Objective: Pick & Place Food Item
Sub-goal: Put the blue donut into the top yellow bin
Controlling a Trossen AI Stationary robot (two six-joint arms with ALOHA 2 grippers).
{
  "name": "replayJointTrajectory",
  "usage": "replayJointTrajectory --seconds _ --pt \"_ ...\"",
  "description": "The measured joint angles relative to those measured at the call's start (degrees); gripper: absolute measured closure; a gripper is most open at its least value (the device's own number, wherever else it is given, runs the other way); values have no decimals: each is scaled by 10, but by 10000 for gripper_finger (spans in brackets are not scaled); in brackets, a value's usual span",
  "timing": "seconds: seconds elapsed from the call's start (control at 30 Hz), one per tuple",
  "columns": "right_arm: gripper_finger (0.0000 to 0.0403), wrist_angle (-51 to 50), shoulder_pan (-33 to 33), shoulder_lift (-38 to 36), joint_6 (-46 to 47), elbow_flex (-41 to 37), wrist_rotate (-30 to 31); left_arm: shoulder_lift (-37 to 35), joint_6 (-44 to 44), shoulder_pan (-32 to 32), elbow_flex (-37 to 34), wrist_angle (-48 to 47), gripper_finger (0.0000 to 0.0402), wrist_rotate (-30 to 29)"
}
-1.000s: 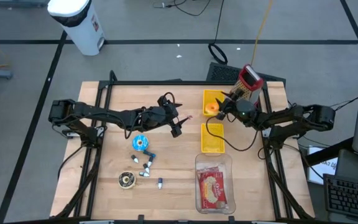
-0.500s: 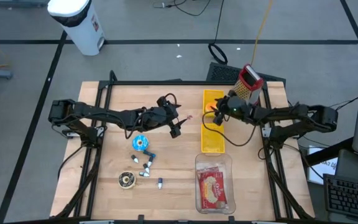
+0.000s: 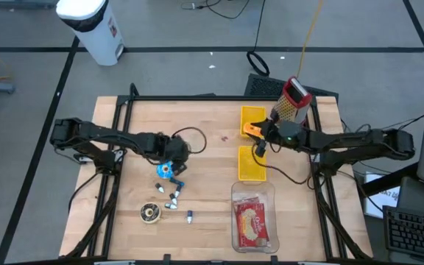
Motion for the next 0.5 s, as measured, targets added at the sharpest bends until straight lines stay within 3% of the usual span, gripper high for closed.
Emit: replayJointTrajectory --seconds 0.13,0.5 --pt "216 -9 27 -27 0 0 0 -23 -51 -11 -49 -9 78 33" --pt "216 -41 46 -37 -1 0 -1 -60 -148 -42 -121 -17 78 54"
